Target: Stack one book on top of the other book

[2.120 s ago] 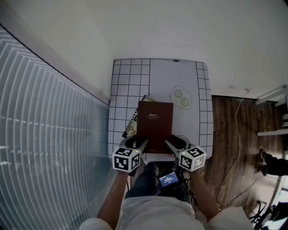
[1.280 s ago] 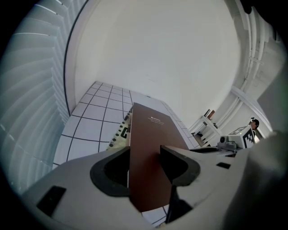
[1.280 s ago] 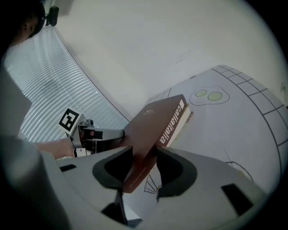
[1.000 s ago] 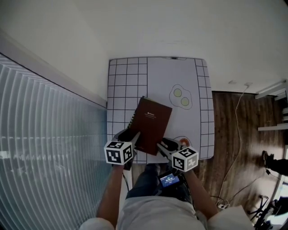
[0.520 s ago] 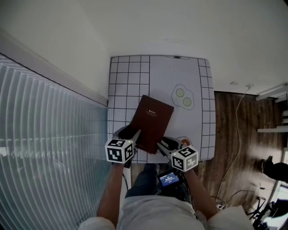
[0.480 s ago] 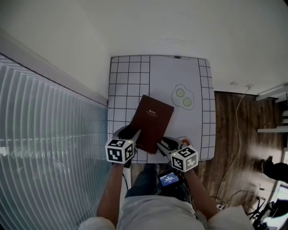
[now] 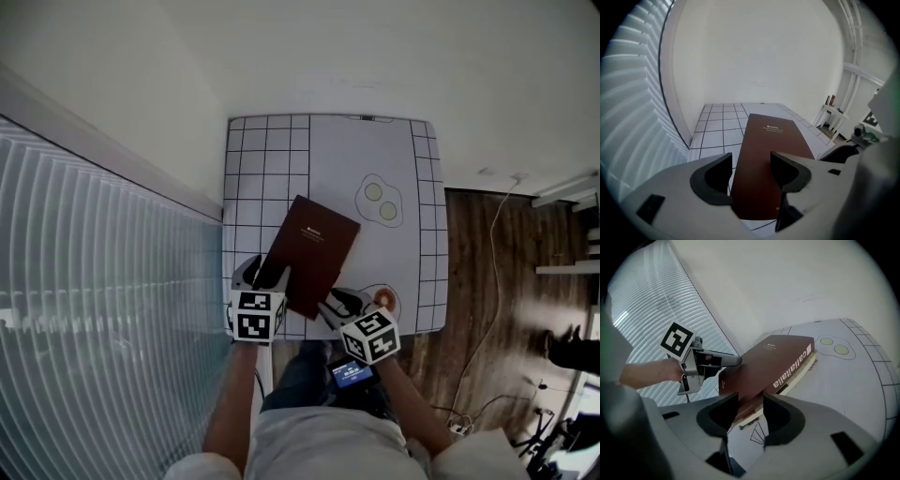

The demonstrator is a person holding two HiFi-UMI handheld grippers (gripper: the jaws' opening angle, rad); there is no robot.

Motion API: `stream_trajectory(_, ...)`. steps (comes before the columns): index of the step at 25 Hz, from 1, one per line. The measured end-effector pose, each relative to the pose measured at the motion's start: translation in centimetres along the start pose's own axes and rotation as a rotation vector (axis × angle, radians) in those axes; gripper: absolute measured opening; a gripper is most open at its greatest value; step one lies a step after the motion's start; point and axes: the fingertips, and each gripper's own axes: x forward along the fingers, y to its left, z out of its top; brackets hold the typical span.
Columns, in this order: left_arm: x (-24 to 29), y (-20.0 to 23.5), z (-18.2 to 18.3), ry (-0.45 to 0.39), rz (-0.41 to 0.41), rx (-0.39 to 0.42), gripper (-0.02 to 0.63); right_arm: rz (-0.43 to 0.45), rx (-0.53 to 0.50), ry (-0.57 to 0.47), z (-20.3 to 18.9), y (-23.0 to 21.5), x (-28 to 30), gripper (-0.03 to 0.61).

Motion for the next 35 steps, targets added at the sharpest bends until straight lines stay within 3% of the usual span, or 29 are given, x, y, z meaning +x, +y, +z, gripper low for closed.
stream_trajectory(2, 0.2, -0.4, 0.1, 0.002, 0.023, 0.067, 0.252, -0.032, 0.007, -0.006, -0.1, -0.2, 0.1, 0.180)
stream_trajectory(4, 0.2, -0.7, 0.2, -0.003, 0.024, 0.084, 0.252, -0.053, 0.022, -0.007, -0.1, -0.5, 0.1, 0.215)
stream_trajectory(9, 0.3, -0.8, 0.2, -0.013, 0.012, 0.044, 0.249, -0.071, 0.010, -0.004, -0.1, -0.7, 0.0, 0.236)
stream_trajectory(14, -0.4, 0.0, 0.4, -0.047, -0.003, -0.047, 0.229, -0.082, -0.017, -0.021, 0.1, -0.6, -0.3, 0.233)
stream_trajectory(18, -1.1, 0.3, 0.8, -0.080, 0.003, -0.058, 0.137, -0.104, -0.049, -0.088, 1.1, -0.9, -1.4, 0.179)
stream_trajectory(23, -1.7, -0.2, 0.7, -0.102, -0.005, -0.083, 0.035, -0.114, -0.073, -0.134, 1.8, -1.1, -2.6, 0.015)
stream_trajectory(30, -1.7, -1.7, 0.1, -0.081, -0.079, -0.049, 0.008, -0.117, -0.117, -0.134, 2.1, -0.9, -3.0, 0.006)
stream_trajectory(35, -3.1, -2.7, 1.8, -0.142, -0.088, -0.034, 0.008, -0.169, -0.143, -0.165, 3.1, -1.4, -4.6, 0.006)
